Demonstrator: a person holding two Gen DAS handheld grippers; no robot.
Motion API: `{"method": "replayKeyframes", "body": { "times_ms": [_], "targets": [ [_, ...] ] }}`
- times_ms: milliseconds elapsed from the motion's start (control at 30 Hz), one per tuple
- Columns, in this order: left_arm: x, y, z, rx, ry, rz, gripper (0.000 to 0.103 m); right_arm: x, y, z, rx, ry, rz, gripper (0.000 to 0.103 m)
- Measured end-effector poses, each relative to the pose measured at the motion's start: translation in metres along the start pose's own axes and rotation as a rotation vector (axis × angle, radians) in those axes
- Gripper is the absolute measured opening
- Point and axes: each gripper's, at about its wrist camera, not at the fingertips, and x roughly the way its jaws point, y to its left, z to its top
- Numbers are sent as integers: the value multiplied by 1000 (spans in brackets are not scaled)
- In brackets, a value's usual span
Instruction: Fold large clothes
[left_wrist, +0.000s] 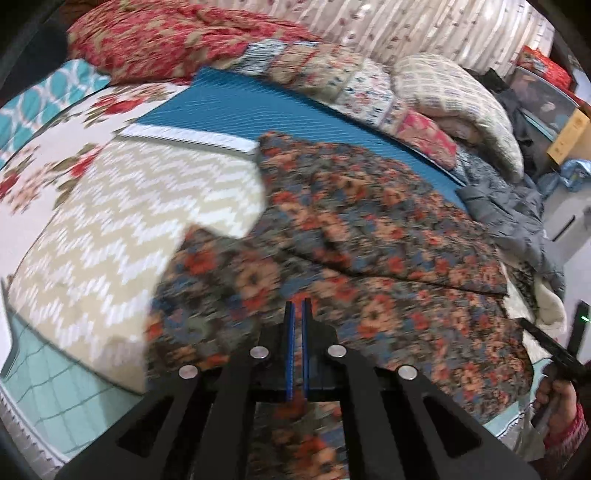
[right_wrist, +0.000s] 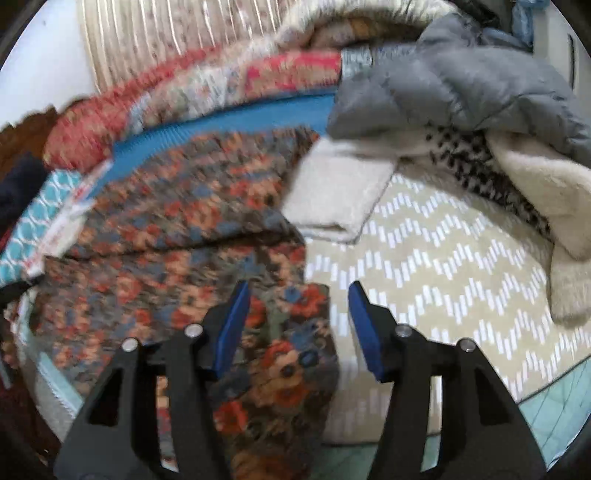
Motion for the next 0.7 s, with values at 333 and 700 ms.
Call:
{"method": "replayKeyframes", "body": {
  "times_ms": [333, 700],
  "targets": [
    [35, 30, -12, -66, 64, 65, 46, 23, -31, -2, 146, -5, 26, 8],
    [-19, -10, 3, -42, -83, -79, 46, -38, -6, 33, 127, -155, 168, 39]
  ]
}}
